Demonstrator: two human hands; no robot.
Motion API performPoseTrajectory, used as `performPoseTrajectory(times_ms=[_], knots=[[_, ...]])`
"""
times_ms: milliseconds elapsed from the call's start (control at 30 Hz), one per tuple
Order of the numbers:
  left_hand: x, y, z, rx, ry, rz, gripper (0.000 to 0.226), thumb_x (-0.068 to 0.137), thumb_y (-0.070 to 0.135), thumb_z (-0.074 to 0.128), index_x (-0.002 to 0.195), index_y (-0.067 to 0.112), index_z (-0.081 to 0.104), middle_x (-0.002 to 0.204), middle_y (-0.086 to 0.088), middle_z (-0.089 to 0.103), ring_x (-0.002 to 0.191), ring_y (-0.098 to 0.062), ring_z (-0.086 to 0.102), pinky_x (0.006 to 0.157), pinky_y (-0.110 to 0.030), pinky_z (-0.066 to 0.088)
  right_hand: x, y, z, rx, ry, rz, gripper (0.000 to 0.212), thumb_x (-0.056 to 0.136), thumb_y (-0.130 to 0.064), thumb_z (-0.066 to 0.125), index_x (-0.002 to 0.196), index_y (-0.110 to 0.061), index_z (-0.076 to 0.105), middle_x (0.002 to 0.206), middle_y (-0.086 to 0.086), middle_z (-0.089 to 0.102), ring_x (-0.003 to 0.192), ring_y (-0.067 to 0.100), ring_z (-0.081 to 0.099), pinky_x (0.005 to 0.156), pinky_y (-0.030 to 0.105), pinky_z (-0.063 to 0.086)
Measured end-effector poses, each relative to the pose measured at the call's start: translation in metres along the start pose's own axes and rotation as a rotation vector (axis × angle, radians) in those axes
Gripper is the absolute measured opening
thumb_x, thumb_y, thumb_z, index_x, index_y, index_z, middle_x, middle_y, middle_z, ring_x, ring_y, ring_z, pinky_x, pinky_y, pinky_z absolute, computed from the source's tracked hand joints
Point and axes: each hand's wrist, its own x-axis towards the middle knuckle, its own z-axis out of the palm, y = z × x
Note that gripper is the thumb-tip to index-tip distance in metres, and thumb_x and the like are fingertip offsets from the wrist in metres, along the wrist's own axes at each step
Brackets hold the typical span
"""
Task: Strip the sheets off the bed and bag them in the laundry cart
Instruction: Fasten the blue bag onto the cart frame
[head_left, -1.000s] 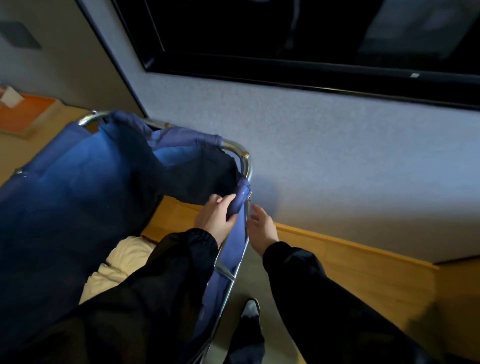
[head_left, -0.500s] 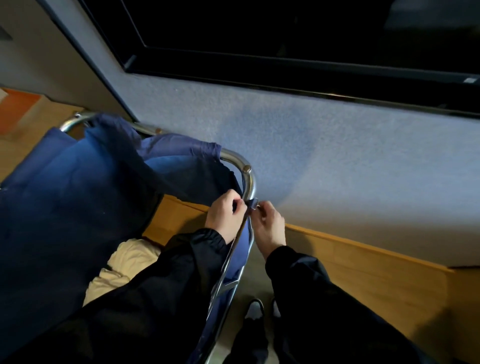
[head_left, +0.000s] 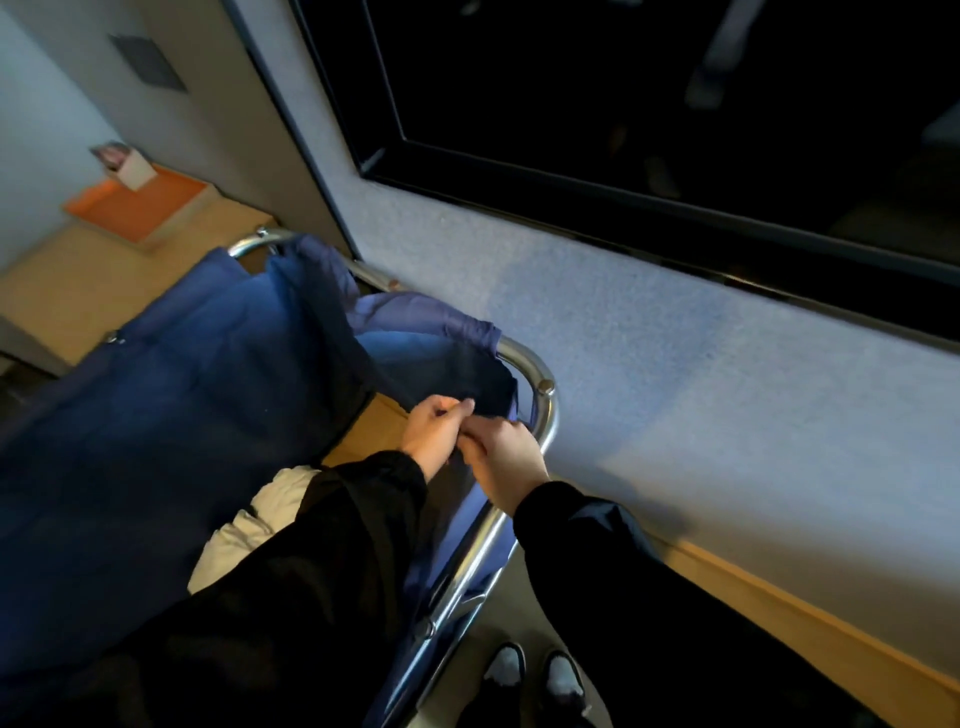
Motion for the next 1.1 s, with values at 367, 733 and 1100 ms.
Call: performPoseTrajectory(times_ms=[367,733,1100], knots=[[0.033,-0.023,-0.014,0.097,-0.02,-0.057,0.02,0.097,0.002,0.047,0.085,0.017,0.053,0.077,-0.011,0.056,0.058,-0.017,0.052,0.035,-0.018,0.04,0.069,0.031,-0.009,-0.375,0.17,0.104,0.049,0.066,-0.023,0.046,0.108,-0.008,0.066,0.111,0.018,0.061,0.103,0.04,0.057,0.092,0.05,0.041],[0.059,-0.026,-0.031,0.182,-0.025,0.1,0.016,0.092,-0.005,0.053,0.098,0.01,0.056,0.074,0.0,0.047,0.064,-0.008,0.047,0.054,-0.008,0.04,0.119,0.037,-0.01,-0.398,-0.068,0.313,0.037,0.096,-0.037,0.047,0.127,-0.016,0.046,0.115,0.011,0.059,0.105,0.033,0.058,0.085,0.038,0.044],[0.041,-0.04,-0.026,0.149,0.03,0.049,0.011,0.094,0.005,0.055,0.1,0.012,0.049,0.073,-0.005,0.052,0.061,-0.015,0.051,0.053,-0.024,0.044,0.056,0.011,0.019,-0.38,-0.066,0.254,0.038,0.097,-0.037,0.045,0.128,-0.015,0.043,0.115,0.008,0.056,0.105,0.032,0.058,0.085,0.041,0.045]])
